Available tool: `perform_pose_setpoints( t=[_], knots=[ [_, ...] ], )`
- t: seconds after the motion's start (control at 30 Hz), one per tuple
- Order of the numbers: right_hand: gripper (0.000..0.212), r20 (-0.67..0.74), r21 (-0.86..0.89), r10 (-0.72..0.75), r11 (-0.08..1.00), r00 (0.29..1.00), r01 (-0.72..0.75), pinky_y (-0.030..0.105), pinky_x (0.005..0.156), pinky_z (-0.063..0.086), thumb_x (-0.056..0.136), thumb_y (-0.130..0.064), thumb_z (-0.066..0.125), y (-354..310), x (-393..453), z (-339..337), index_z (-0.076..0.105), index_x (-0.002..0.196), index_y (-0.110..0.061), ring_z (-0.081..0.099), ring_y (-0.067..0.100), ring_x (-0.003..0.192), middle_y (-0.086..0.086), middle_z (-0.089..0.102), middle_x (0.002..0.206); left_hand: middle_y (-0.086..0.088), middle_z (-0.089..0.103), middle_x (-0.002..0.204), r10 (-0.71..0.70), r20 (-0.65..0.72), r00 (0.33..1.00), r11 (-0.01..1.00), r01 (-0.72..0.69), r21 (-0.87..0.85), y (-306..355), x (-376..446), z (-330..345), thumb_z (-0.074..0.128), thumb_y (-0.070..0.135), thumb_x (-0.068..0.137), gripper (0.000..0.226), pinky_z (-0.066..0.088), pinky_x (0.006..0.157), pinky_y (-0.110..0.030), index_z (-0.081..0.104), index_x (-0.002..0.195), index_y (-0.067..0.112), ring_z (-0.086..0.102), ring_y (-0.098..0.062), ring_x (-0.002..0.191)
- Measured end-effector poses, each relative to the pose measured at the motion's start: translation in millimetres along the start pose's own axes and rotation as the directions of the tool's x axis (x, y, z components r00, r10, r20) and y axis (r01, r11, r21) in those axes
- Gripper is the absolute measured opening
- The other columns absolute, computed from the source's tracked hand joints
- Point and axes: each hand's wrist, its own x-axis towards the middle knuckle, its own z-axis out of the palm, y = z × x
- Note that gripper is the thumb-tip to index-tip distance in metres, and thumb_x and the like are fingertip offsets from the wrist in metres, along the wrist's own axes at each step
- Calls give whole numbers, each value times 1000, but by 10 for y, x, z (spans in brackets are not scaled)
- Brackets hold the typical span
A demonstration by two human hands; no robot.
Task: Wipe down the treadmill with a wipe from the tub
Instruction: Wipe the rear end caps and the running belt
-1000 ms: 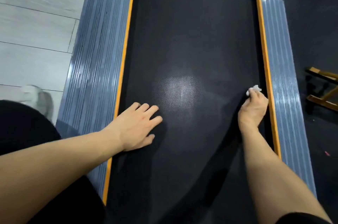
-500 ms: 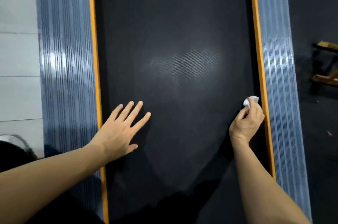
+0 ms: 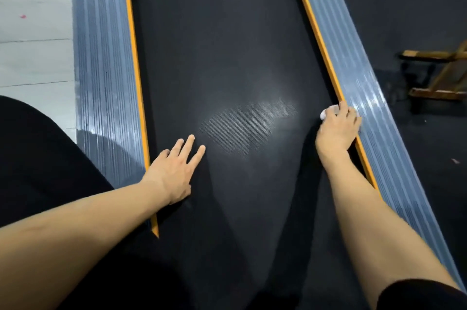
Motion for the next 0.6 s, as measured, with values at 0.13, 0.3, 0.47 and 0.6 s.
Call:
perform_pose_setpoints(
  t=[0.13,0.3,0.47,0.6],
  knots=[
    [18,219,-117,-80,987,972,107,40,82,43,90,7,54,-15,194,-158,65,102,0,57,36,103,18,64,106,-18,-23,166,16,-25,1000,1000,-16,23,-46,-128,103,42,50,102,91,27,121,-42,-22,159,18,-1,-35,157],
    [18,102,332,149,927,984,-175,39,64,43,94,0,44,-156,13,-123,61,89,-5,59,41,82,17,60,82,-18,-14,168,120,-46,992,991,-118,57,-122,-208,84,39,46,103,82,26,121,-41,-11,162,18,3,-35,156],
    [15,47,606,41,793,998,-61,42,63,45,93,-6,53,-1123,-394,-206,68,89,-8,61,38,72,15,65,77,-13,-14,169,314,-32,949,946,-310,97,48,-217,90,38,40,102,76,16,126,-43,-3,163,20,-2,-33,157],
    [30,2,784,-633,481,774,392,37,70,51,89,-11,43,-2222,-1155,-516,73,89,-10,63,30,78,8,70,84,-10,-17,169,274,83,958,957,-281,78,-10,-265,208,43,38,102,83,12,127,-44,-12,161,25,-5,-33,157]
  ],
)
